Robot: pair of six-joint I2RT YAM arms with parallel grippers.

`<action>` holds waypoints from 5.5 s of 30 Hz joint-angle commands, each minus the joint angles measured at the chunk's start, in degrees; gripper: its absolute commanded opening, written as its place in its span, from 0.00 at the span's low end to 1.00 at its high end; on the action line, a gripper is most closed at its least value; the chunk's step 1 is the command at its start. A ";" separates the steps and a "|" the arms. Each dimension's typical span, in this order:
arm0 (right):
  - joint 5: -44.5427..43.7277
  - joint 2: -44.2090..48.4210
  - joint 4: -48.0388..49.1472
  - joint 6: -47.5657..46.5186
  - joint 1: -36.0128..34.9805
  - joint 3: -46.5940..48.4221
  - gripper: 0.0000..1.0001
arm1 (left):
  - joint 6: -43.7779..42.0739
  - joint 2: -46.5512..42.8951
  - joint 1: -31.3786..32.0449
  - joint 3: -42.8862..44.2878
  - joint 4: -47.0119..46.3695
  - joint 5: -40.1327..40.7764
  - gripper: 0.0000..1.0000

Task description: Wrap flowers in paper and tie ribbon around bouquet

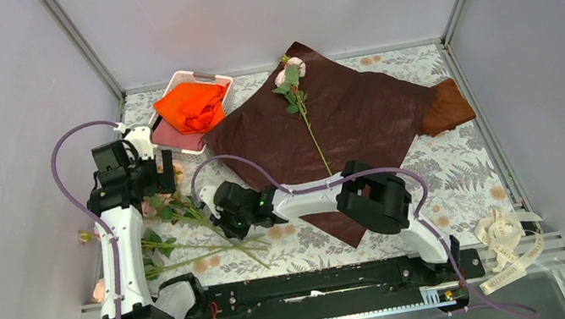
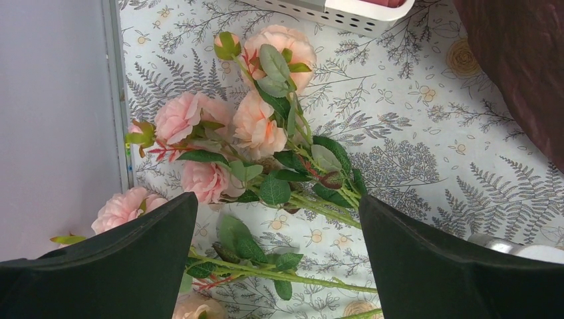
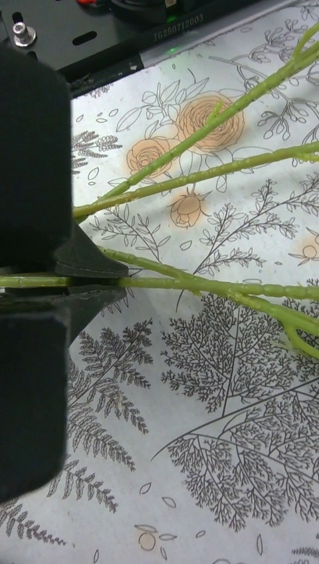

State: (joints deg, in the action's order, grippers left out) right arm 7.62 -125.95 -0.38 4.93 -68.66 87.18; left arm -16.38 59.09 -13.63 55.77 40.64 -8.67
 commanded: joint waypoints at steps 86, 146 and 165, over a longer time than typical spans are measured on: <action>-19.85 19.88 2.23 -0.55 4.02 7.42 0.00 | -2.61 -3.14 -1.13 15.31 6.05 -4.25 0.99; 10.20 -6.77 2.34 5.47 -2.53 16.40 0.00 | 5.00 -2.26 -1.34 7.96 -0.92 -0.87 0.99; -14.96 31.69 2.78 12.14 29.44 -12.89 0.00 | -0.78 -2.70 -1.38 23.38 7.70 -3.99 0.99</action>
State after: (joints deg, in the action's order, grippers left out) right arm 5.50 -94.72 3.27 14.92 -45.71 76.27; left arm -17.10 56.45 -14.48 79.92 46.13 -10.63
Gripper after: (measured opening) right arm 0.030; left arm 0.986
